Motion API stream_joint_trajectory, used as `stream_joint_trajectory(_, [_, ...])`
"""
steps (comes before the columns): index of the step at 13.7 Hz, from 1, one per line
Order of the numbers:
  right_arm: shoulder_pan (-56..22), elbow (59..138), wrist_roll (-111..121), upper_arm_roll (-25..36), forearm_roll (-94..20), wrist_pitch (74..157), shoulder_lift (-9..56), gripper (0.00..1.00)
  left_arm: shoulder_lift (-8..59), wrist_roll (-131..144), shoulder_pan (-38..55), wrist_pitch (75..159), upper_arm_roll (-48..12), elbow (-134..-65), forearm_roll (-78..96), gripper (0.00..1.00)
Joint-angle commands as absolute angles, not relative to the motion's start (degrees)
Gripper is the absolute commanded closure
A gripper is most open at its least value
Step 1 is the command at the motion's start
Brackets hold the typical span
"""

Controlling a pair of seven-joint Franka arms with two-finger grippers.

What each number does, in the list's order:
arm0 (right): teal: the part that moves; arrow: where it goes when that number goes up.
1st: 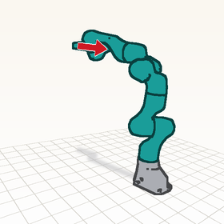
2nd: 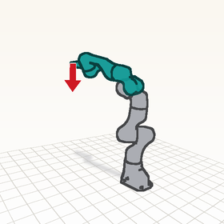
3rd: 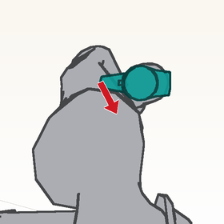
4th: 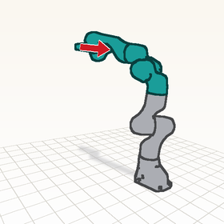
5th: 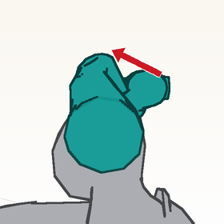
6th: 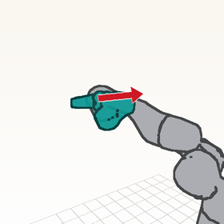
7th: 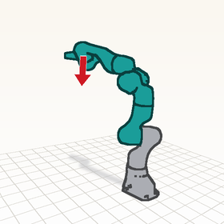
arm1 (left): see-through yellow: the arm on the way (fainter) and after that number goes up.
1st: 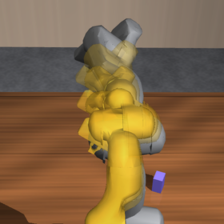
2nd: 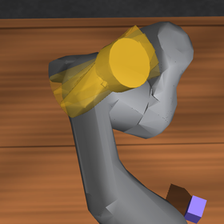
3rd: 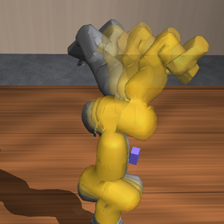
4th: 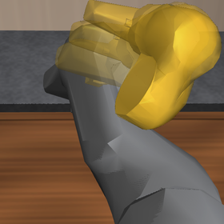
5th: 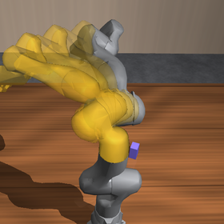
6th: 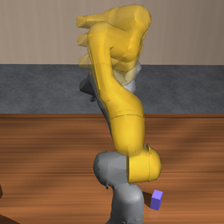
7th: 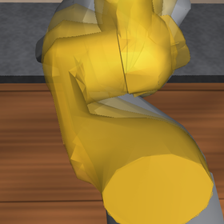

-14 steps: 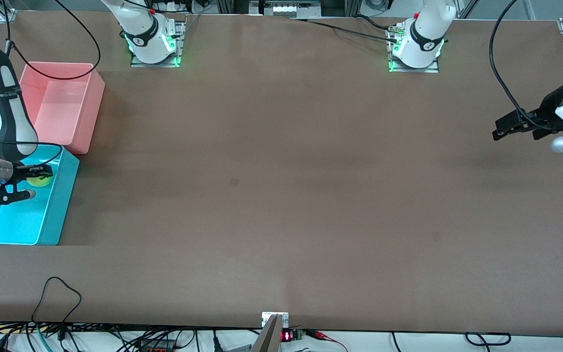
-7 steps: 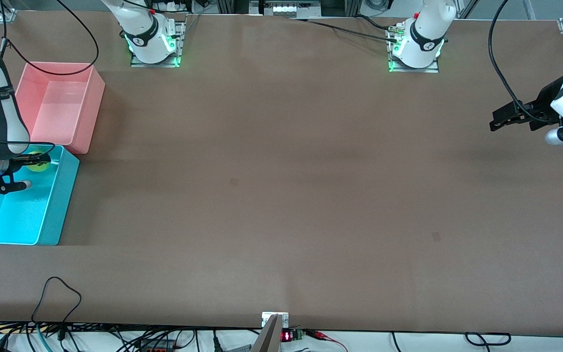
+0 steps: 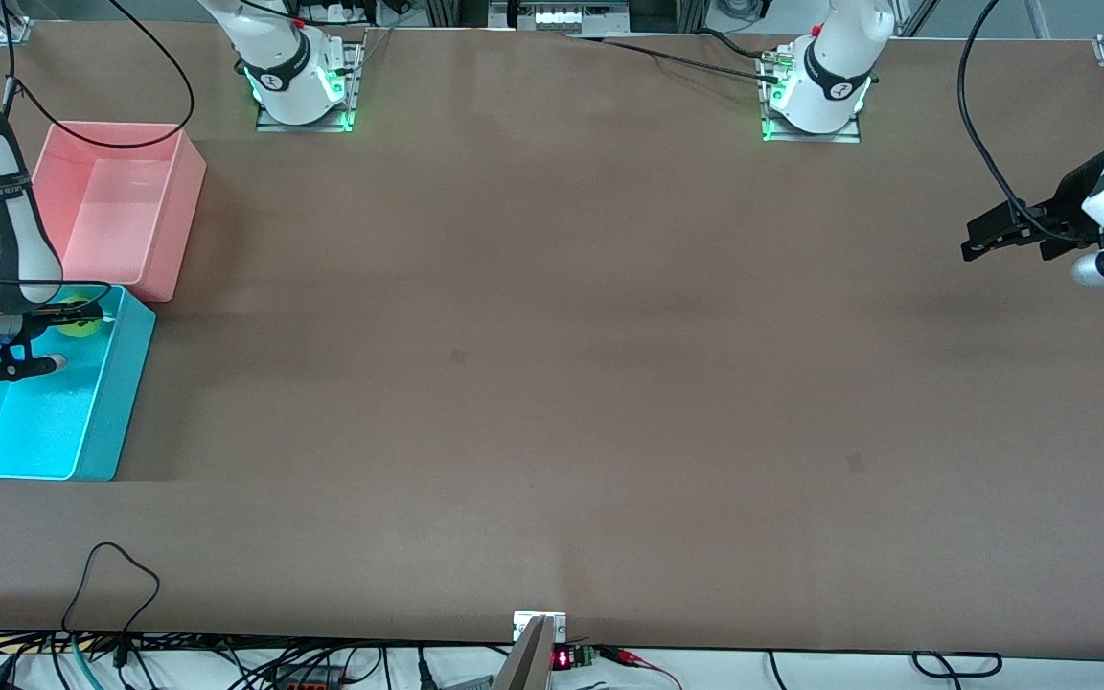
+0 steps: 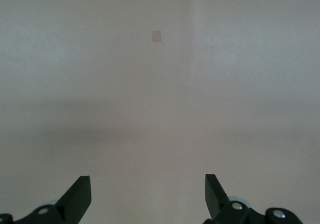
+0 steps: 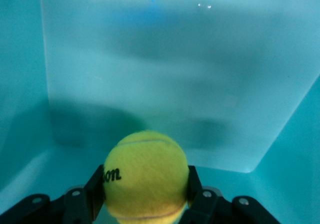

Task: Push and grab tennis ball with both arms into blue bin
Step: 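Lower the ball into the blue bin and open the right gripper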

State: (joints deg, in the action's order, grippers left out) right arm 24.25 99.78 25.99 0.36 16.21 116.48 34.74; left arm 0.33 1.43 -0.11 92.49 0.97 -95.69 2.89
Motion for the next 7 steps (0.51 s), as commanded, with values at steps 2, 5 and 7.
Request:
stream_joint_trajectory(2, [24.61,99.05,26.89,0.26,16.96,117.68,35.85,0.62,-0.79,0.70,-0.35,93.34,0.62,-96.68,1.58,0.00])
stream_joint_trajectory(5, [24.61,99.05,26.89,0.44,16.96,118.04,35.95,0.38,-0.79,0.70,-0.26,93.25,0.62,-96.68,1.58,0.00])
stream_joint_trajectory(7, [24.61,99.05,26.89,0.44,16.61,118.04,36.04,0.00,-0.79,0.70,-0.26,93.25,0.62,-96.59,1.58,0.00])
